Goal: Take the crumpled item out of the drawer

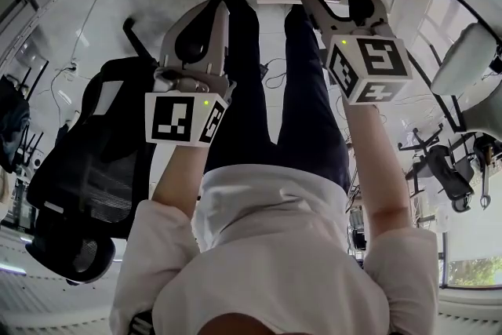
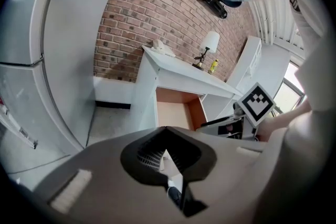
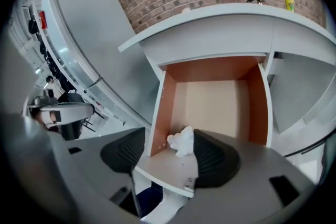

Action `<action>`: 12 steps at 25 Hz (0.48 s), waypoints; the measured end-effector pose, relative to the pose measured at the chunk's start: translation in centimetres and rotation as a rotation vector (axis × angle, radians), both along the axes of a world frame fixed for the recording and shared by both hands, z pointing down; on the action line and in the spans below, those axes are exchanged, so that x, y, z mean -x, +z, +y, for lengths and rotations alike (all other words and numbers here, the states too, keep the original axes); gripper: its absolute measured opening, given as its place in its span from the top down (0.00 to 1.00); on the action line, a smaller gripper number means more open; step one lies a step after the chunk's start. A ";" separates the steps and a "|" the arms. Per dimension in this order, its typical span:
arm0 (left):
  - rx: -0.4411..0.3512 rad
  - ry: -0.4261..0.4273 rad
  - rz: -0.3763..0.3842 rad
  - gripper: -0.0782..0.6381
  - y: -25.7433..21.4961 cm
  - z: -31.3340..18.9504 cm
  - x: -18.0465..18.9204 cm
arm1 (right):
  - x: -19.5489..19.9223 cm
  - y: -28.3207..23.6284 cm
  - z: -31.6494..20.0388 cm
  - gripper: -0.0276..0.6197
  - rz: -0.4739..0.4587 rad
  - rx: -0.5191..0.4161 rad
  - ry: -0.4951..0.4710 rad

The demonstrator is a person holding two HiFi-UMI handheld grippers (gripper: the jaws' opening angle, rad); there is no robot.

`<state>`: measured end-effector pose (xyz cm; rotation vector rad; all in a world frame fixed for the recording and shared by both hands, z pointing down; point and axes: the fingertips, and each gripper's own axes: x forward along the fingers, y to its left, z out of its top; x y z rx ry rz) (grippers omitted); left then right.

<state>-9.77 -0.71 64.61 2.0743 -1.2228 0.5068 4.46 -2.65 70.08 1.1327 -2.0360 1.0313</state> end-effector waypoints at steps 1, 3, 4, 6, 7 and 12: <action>0.003 -0.001 0.002 0.88 0.1 0.0 0.0 | 0.1 0.7 -0.3 0.54 0.011 0.009 -0.010; 0.007 -0.003 0.006 0.88 0.2 0.0 0.1 | 0.3 2.2 -0.9 0.54 0.032 0.033 -0.030; 0.010 -0.004 0.007 0.88 0.2 -0.1 0.2 | 0.4 3.0 -1.2 0.54 0.045 0.046 -0.042; 0.015 -0.008 0.011 0.88 0.4 -0.1 0.4 | 0.6 4.9 -1.6 0.54 0.074 0.076 -0.063; 0.018 -0.010 0.012 0.88 0.5 -0.1 0.5 | 0.7 5.8 -1.8 0.54 0.086 0.092 -0.074; 0.029 -0.020 0.019 0.88 0.9 -0.3 1.2 | 1.4 10.2 -2.8 0.54 0.148 0.133 -0.152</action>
